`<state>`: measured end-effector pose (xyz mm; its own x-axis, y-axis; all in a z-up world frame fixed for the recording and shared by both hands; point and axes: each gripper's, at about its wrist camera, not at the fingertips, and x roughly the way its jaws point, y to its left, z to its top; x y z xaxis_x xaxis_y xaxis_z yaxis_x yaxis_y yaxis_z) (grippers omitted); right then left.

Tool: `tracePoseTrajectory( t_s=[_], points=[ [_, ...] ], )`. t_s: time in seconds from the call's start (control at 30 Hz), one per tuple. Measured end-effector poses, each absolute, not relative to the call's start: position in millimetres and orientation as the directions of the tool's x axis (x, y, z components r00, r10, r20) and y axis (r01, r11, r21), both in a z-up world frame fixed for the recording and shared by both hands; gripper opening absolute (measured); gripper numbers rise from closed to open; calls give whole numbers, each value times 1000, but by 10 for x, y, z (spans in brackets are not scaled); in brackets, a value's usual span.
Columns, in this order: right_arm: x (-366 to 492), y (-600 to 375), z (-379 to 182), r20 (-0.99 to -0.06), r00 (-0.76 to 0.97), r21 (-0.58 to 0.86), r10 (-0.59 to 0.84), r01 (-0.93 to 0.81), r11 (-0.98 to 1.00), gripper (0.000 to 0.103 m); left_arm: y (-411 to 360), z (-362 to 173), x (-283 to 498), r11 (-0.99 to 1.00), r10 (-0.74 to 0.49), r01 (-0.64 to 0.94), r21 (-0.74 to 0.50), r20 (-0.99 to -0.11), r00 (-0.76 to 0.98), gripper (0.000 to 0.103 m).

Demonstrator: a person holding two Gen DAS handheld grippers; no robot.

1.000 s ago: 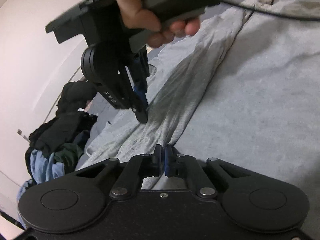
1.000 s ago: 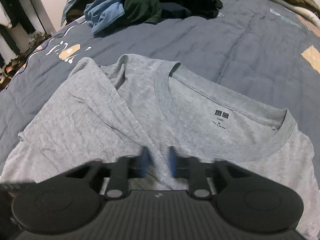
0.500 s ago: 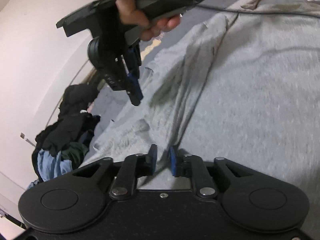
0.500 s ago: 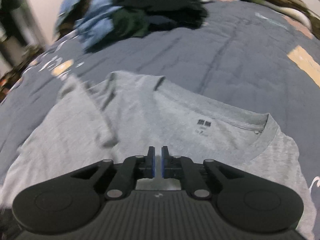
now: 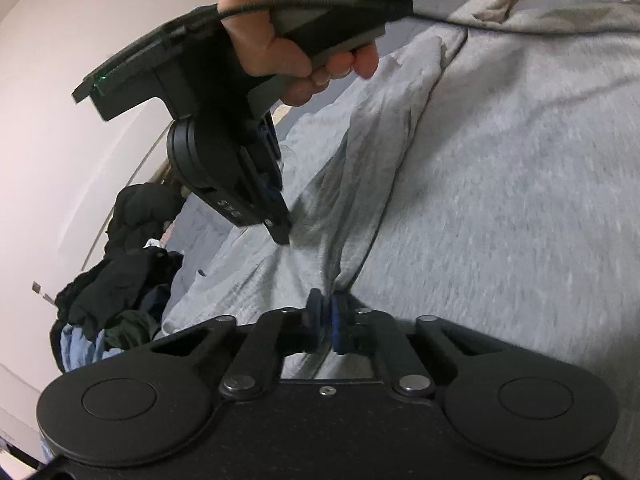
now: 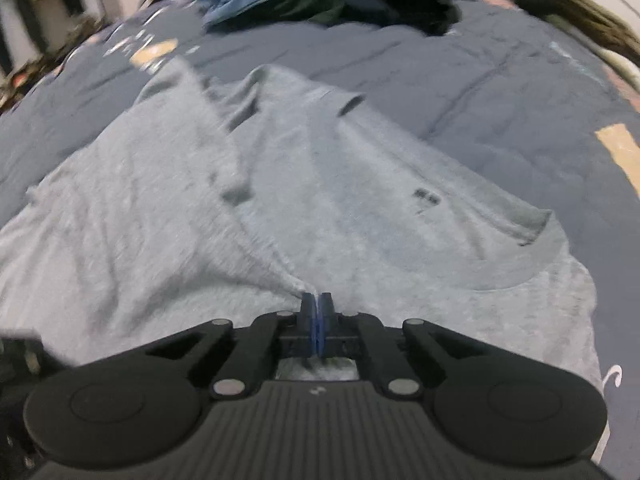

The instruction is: Fold clothes

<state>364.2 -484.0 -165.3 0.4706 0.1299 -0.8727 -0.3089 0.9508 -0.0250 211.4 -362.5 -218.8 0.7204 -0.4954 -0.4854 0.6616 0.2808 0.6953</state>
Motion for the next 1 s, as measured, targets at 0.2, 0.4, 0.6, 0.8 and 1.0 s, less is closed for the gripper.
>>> tracePoseTrajectory(
  t_s=[0.2,0.4,0.6,0.8,1.0],
  points=[
    [3735,-4990,-1602,-829,557,-65,58,-198,978,0,-3585,-2164,2052,296,-484,640,709,-467,740,5],
    [3743,-5077,-1545,-838,537,-8,93,-182,983,5,-3543,-2132,1949,286,-481,609,740,-439,759,33],
    [3509,-5295,-1298,-830,549,-35,102,-233,972,7,-3772,-2091,1901,273,-534,622,734,-423,732,33],
    [3381,-5547,-1452,-877,479,-70,46,-222,973,9,-4142,-2273,1870,204,-557,624,754,-435,708,32],
    [3322,-5562,-1691,-887,460,-120,-20,-189,975,0,-4256,-2337,1943,200,-542,661,723,-481,689,1]
  ],
)
